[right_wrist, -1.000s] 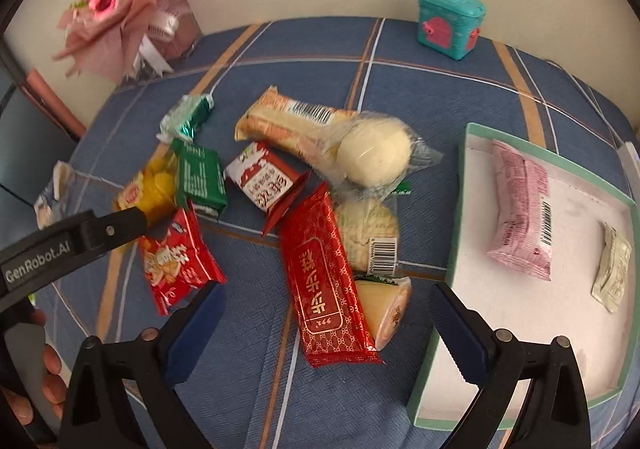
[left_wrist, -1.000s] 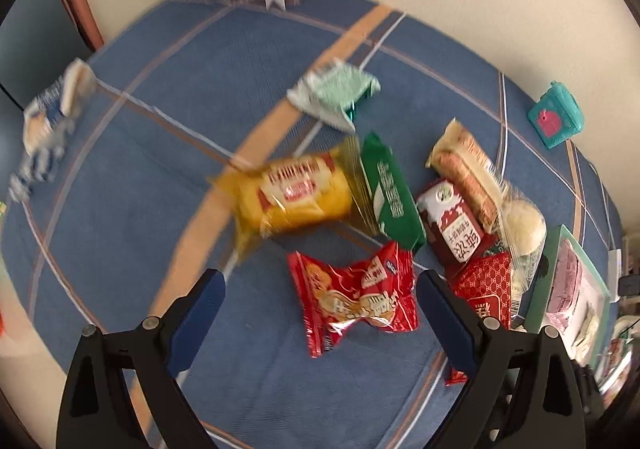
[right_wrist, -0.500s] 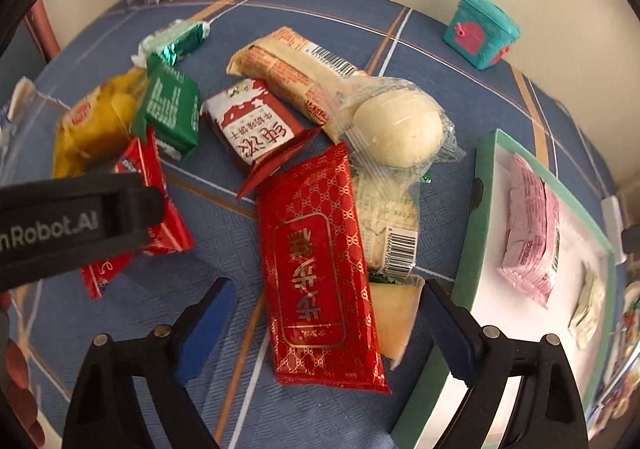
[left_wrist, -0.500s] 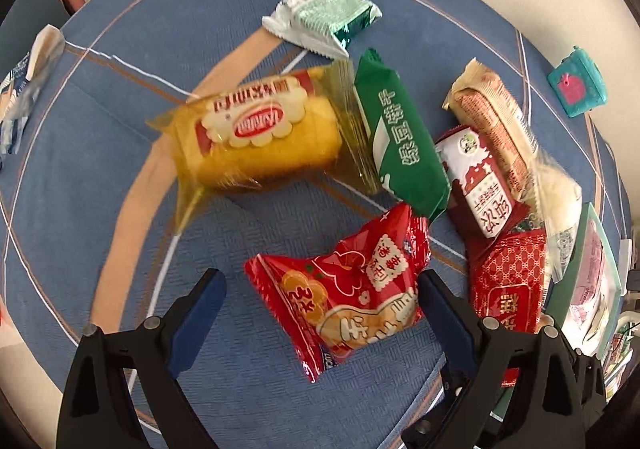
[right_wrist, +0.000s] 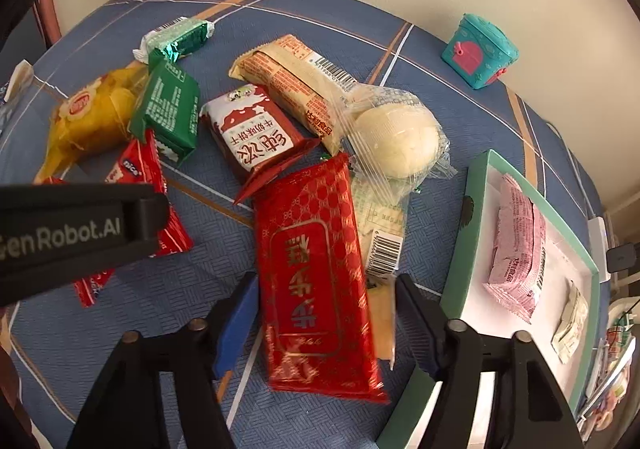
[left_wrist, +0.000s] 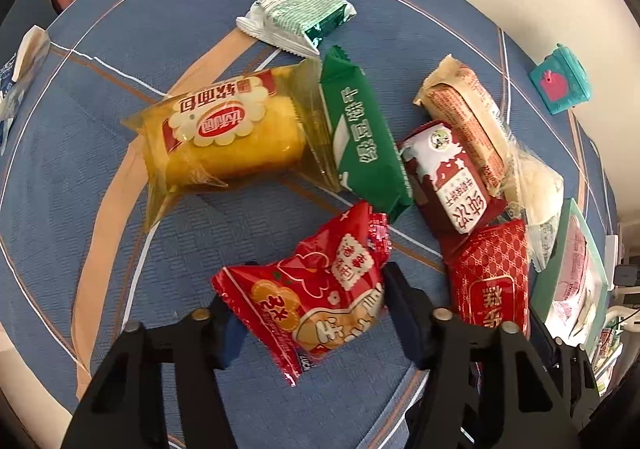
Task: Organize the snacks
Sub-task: 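Grasp the red candy packet with the left tool while the right tool grasps the long red stick, then carry the red candy packet and red stick over the white tray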
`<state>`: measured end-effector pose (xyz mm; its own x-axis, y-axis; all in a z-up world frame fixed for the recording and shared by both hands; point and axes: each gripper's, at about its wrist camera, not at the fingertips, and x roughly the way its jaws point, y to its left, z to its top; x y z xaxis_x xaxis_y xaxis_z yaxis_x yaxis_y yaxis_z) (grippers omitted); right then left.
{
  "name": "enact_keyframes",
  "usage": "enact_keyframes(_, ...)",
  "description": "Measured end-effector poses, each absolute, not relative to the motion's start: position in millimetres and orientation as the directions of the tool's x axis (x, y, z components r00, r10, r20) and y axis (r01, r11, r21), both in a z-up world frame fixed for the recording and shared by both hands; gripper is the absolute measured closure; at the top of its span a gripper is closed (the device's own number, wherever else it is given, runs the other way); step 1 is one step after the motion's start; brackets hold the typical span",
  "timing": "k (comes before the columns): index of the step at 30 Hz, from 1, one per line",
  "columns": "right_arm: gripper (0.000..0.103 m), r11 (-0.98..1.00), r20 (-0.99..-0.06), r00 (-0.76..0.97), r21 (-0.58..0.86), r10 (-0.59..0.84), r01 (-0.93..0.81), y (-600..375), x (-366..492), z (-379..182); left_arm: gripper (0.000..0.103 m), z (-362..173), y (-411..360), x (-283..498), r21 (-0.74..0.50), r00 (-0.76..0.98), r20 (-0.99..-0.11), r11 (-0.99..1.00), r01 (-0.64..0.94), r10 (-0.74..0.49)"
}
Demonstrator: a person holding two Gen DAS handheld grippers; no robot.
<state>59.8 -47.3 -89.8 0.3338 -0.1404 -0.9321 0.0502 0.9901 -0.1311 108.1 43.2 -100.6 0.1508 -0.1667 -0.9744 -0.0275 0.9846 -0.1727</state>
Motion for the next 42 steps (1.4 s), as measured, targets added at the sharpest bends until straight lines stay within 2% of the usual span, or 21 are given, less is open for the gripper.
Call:
enact_keyframes(8,0.064,0.995,-0.938,0.336,-0.068,-0.089,0.075,-55,58,-79,0.045,-85,51,107,-0.179,0.165,-0.971,0.983,-0.033,-0.171)
enact_keyframes(12,0.069,0.996,-0.942,0.33,-0.038,-0.063,0.081,-57,58,-77,0.046,-76,52,106,-0.19,0.18,-0.967,0.981,-0.034,-0.181)
enact_keyframes(17,0.084,0.995,-0.937,0.349,0.028,-0.007,0.094,-64,56,-68,0.048,-64,54,105,-0.191,0.21,-0.961,0.981,-0.027,-0.181)
enact_keyframes(26,0.091,0.985,-0.923,0.372,0.141,0.095,0.098,-67,53,-60,0.05,-46,52,103,-0.2,0.24,-0.952,0.98,-0.015,-0.191)
enact_keyframes(42,0.092,0.962,-0.862,0.483,0.242,0.152,0.129,-85,36,-8,0.051,11,61,89,-0.219,0.38,-0.901,0.975,0.02,-0.21)
